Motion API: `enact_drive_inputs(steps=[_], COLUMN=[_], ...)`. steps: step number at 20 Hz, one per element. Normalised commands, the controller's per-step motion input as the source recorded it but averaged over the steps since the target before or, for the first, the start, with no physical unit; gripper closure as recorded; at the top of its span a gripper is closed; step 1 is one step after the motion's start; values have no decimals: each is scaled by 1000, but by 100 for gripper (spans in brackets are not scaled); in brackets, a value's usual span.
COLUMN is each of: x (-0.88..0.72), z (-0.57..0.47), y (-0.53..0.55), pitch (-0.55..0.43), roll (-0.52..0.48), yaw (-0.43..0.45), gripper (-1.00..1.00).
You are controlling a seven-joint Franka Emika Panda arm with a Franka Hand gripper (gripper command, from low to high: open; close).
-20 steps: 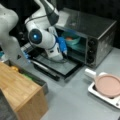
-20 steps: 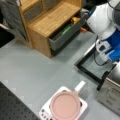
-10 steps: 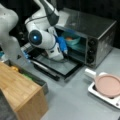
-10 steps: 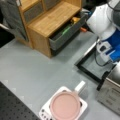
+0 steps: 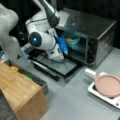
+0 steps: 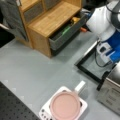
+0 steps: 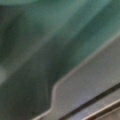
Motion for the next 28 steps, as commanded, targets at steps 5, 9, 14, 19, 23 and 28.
enact_drive_inputs(steps=[5, 9, 14, 19, 23, 28], x=[79, 61, 36, -2, -3, 35], z=[-67, -28, -30, -24, -25, -65], y=[-10, -56, -138, -234, -337, -396], pitch=[26, 41, 40, 11, -24, -36], roll=[211, 202, 169, 84, 19, -2], yaw=[0, -5, -7, 58, 151, 187], gripper=[100, 100, 100, 100, 100, 100])
